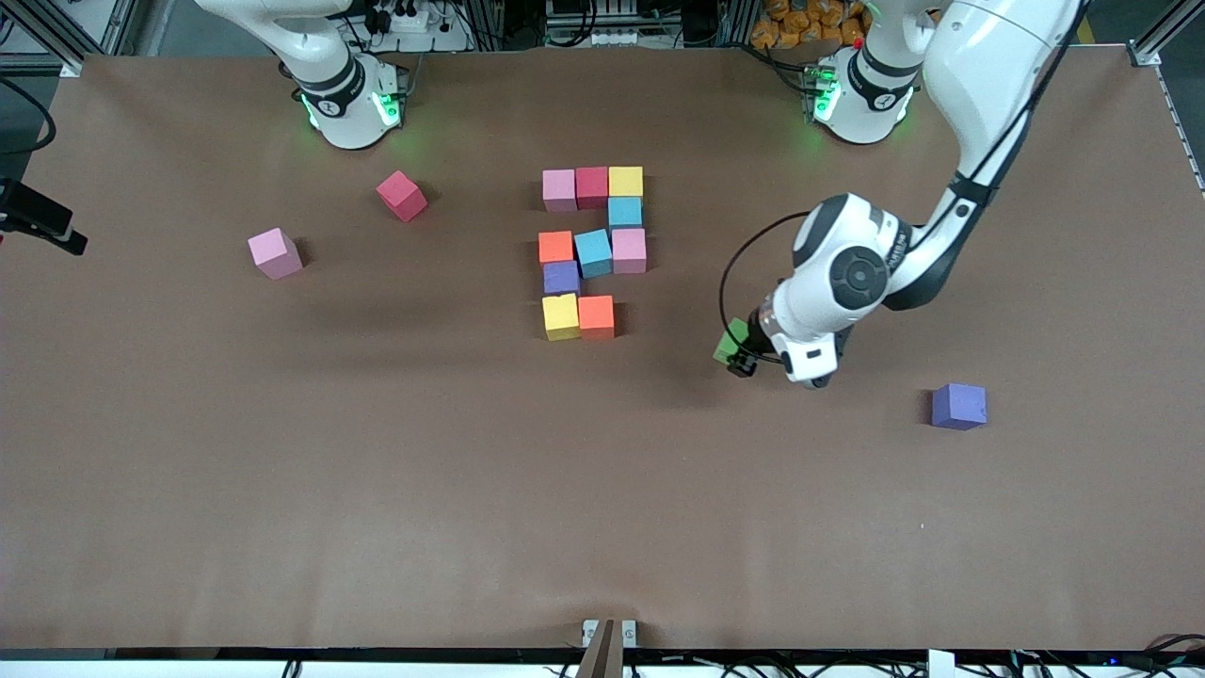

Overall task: Form number 2 with 11 blocks
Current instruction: 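Carry the green cube to the cluster with the left gripper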

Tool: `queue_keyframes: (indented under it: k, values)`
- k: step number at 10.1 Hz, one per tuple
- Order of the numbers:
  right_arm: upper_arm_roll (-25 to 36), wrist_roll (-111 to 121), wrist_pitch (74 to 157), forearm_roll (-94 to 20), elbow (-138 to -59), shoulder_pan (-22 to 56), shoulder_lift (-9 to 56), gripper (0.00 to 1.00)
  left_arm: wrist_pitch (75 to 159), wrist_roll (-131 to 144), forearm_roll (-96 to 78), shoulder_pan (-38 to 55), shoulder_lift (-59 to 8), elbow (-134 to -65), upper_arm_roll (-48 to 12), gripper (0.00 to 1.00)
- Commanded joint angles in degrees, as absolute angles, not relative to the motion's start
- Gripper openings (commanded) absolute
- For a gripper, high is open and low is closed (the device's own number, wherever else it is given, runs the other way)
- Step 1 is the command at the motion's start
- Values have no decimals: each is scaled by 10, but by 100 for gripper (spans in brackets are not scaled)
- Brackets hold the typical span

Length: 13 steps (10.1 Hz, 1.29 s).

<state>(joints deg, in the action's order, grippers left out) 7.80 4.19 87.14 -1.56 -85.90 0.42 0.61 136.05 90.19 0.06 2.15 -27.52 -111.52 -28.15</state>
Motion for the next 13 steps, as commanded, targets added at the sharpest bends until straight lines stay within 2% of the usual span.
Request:
queue_keyframes:
  k: [1, 5, 13]
  values:
    - [69, 45, 873, -25, -866, -8, 4, 100, 1357, 959, -18, 61, -267, -1111, -272, 17]
    - [68, 44, 872, -26, -866, -5, 8, 100, 1386, 1083, -47, 154, -277, -1110, -227, 17]
    - [68, 45, 872, -26, -867, -5, 10, 100, 1462, 1241, -47, 271, -306, -1110, -159, 17]
